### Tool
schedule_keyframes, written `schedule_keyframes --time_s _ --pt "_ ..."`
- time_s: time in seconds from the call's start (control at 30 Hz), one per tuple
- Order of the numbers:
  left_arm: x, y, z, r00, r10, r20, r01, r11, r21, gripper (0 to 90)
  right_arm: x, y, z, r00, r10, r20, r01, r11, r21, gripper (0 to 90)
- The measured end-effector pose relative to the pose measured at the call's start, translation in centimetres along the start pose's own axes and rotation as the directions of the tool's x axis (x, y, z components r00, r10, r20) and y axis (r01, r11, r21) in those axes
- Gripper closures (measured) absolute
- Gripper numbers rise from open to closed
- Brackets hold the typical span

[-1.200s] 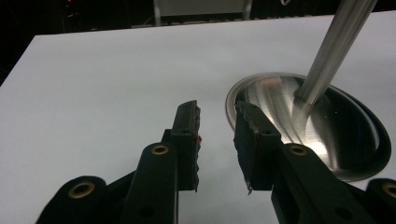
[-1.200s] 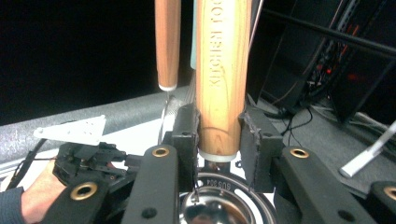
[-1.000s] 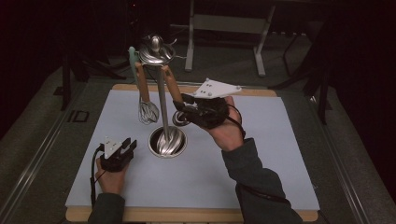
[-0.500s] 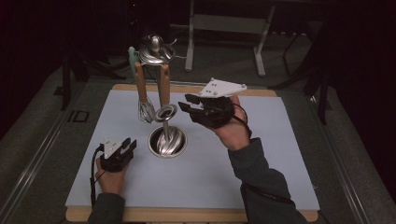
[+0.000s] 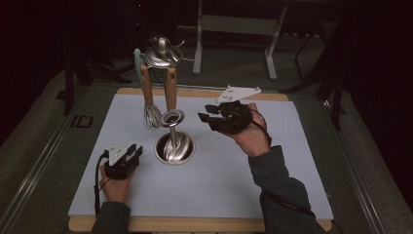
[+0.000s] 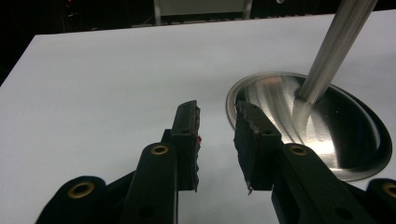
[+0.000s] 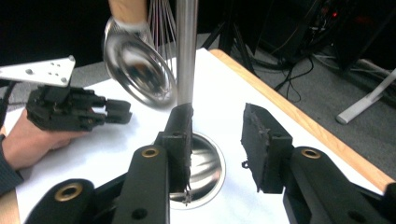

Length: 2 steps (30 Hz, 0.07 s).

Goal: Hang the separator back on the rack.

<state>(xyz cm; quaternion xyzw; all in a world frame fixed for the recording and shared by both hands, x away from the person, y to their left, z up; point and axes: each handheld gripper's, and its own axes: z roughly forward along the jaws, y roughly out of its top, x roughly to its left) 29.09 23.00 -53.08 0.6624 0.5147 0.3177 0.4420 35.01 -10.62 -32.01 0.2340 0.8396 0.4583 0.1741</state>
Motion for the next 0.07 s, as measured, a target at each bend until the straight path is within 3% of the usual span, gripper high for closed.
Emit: schedule_keyframes --time_s 0.07 --pt "0.02 -0.01 0.01 1.0000 0.000 -0.001 0.000 1.0000 0.002 69.7 -0.20 -0.27 0.09 1.0000 0.003 0.000 -0.003 1.000 0.009 61.1"
